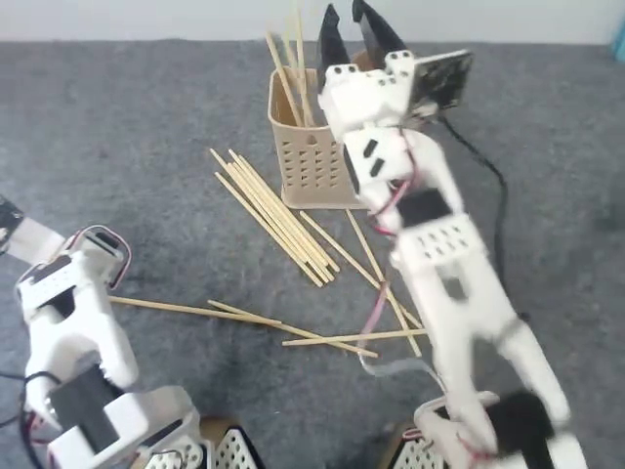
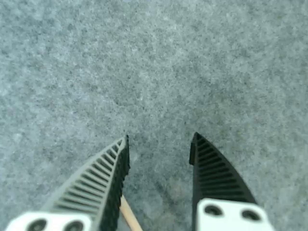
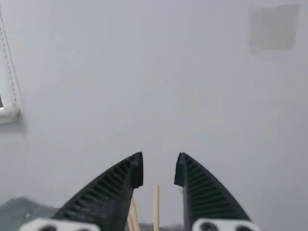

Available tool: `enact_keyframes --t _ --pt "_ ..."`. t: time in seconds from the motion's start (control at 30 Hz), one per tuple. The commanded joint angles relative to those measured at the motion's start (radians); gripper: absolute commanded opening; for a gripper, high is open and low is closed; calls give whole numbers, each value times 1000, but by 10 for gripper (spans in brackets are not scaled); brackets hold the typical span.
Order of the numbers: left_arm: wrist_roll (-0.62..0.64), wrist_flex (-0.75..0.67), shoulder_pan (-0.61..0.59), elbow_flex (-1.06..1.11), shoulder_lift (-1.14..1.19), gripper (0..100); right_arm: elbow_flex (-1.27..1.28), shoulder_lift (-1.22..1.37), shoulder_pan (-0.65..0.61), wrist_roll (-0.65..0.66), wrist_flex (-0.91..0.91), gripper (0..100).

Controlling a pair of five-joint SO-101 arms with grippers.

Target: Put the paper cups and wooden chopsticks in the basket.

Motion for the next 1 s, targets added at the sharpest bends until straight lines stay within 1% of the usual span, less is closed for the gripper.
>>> enact_keyframes --t 0.0,0.13,0.27,0.33,0.47,0.53,0.67,0.73,0.83,0.97 --pt "3 -17 2 -45 -2 196 -12 -363 8 -18 607 117" --pt "3 -17 2 -45 -2 196 -9 -542 -18 54 980 117" --pt "3 -17 2 -44 -2 196 -9 -595 -82 130 1294 117" --pt "3 -17 2 -44 -2 196 2 -593 -134 196 1419 117" --pt "3 -17 0 -42 -2 196 129 -595 -289 362 1586 115" --pt "3 -17 0 -42 -2 196 233 -595 -358 430 1616 116" --pt "3 -17 -14 -44 -2 196 457 -595 -476 565 1578 117" --pt "3 -17 -15 -42 -2 196 552 -595 -503 571 1503 117" --pt "3 -17 -15 -42 -2 196 660 -593 -503 577 1388 118" --pt "3 -17 -15 -42 -2 196 726 -532 -503 574 1280 191"
